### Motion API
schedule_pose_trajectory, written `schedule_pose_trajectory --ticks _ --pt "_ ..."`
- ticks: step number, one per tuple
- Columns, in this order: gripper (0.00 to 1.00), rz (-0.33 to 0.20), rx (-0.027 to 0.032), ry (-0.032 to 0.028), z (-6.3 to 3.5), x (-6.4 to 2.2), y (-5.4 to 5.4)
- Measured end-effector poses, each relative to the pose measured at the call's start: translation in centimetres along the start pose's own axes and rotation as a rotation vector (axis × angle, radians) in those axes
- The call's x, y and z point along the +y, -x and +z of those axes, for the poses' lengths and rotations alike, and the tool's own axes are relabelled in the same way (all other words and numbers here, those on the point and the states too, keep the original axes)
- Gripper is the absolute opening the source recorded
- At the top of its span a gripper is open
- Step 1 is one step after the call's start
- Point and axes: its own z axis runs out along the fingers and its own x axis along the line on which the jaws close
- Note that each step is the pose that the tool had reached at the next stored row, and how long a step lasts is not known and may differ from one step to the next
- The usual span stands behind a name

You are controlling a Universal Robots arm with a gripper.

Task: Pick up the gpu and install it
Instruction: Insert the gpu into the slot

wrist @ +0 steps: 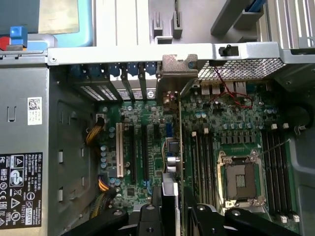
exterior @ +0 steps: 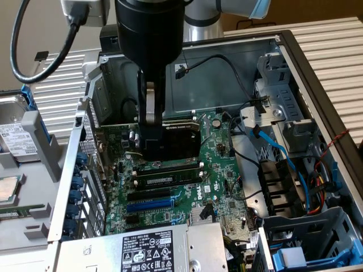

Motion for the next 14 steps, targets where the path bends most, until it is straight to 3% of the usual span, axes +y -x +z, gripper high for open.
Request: schedule_pose_trajectory --ticks 4,9,14 --pt "0.27 -0.002 0.0006 0.0026 0.65 -0.08 0.03" --pt "0.27 -0.029 0.0055 0.0072 0.70 -0.08 0.08" --pt "0.27 -0.031 0.0075 0.0071 0.71 -0.08 0.09"
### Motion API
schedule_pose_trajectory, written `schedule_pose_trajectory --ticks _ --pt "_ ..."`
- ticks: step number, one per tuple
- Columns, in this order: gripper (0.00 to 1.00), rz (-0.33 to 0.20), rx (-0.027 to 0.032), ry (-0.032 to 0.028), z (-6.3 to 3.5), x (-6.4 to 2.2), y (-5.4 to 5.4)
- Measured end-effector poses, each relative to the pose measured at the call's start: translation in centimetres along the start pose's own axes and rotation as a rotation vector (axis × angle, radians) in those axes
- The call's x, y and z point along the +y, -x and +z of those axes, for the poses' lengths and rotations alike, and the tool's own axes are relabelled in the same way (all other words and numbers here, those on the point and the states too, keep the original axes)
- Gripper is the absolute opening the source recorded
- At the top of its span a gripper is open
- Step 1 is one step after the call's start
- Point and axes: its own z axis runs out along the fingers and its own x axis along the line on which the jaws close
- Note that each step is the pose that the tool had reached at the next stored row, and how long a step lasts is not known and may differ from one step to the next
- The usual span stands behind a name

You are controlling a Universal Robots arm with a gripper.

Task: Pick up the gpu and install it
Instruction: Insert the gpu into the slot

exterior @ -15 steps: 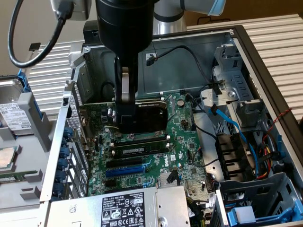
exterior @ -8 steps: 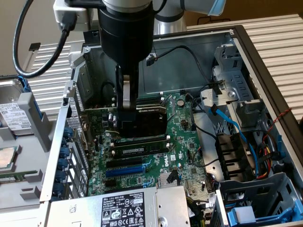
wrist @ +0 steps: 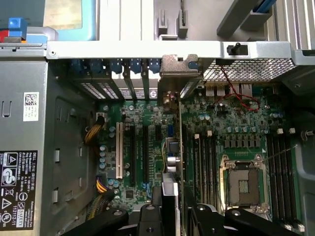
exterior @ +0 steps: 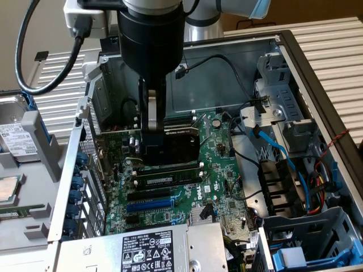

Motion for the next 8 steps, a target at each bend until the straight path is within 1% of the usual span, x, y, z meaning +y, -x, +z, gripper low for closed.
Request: schedule_pose_trajectory --ticks 1,2,3,6,8 --pt "0.27 0.000 0.0034 0.0001 -0.01 0.01 0.00" --pt "0.27 0.001 0.0088 0.0001 -0.03 0.01 0.00" --pt "0.27 0.002 0.0125 -0.0002 -0.01 0.01 -0.01" --pt "0.27 0.002 0.0132 -0.0002 -0.01 0.01 -0.01" --pt "0.27 -0.002 0.0138 -0.0021 -0.02 0.02 0.06"
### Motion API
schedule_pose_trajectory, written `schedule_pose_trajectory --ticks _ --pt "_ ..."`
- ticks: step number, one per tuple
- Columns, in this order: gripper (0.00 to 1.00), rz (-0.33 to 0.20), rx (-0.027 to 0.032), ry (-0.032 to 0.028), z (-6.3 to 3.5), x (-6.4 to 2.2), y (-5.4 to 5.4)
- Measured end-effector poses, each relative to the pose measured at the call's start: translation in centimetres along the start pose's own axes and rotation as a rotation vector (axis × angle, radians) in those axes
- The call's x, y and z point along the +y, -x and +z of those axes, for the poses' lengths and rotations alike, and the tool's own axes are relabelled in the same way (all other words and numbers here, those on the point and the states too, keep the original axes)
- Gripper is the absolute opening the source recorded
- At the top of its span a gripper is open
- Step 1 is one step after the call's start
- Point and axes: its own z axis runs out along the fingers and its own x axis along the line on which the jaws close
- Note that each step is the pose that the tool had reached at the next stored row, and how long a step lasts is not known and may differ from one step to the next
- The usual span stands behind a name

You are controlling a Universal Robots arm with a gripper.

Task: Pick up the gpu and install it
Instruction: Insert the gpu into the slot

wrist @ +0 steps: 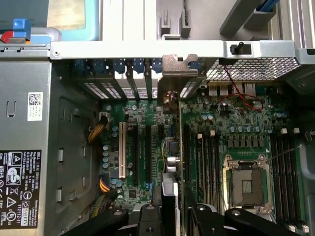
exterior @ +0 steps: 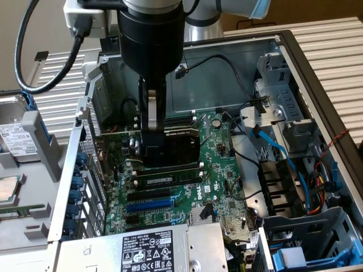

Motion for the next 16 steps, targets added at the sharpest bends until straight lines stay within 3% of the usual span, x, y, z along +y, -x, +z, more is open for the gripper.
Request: schedule_pose_trajectory --ticks 8,11,13,16 --pt "0.27 -0.051 0.0074 -0.0063 0.04 0.01 0.3" --pt "0.27 -0.052 0.0076 -0.0273 0.22 0.05 0.3" --pt "0.27 -0.053 0.0076 -0.0379 0.42 0.29 0.4" --pt "0.27 -0.053 0.0076 -0.0432 0.82 1.26 0.6"
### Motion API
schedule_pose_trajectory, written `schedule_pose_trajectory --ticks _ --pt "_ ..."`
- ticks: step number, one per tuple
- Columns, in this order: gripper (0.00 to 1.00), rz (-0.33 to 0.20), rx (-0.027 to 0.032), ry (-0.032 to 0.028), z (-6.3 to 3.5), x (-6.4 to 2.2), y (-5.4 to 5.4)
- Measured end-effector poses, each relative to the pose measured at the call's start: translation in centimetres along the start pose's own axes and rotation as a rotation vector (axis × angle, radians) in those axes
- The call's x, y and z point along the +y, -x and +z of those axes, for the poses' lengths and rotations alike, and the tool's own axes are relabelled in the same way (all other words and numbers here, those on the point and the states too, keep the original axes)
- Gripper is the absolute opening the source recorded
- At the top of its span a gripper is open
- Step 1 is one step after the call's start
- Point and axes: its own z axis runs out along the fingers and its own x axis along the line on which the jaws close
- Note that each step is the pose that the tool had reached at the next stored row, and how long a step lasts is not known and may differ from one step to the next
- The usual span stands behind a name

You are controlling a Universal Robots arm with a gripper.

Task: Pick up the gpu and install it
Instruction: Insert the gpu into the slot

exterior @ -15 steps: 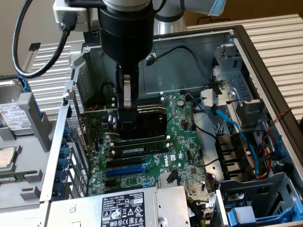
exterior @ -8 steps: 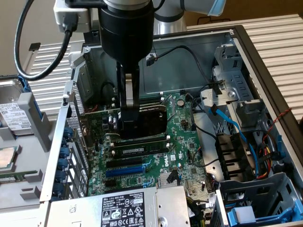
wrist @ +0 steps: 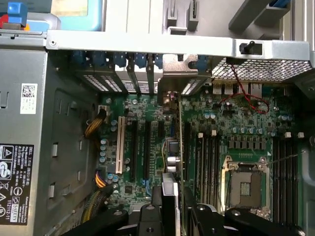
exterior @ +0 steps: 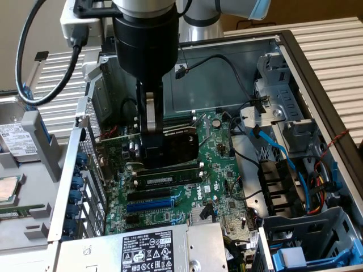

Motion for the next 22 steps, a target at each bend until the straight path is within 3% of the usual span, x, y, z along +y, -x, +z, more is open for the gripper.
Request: schedule_pose_trajectory --ticks 2,12,17,22 --pt "0.27 0.000 0.0000 -0.0001 0.12 0.35 0.17" --pt "0.27 0.023 -0.0023 0.0023 0.24 0.34 0.17" --pt "0.27 0.027 -0.0031 0.0227 0.36 0.34 0.17" --pt "0.27 0.037 -0.0040 0.0234 1.06 0.24 0.16"
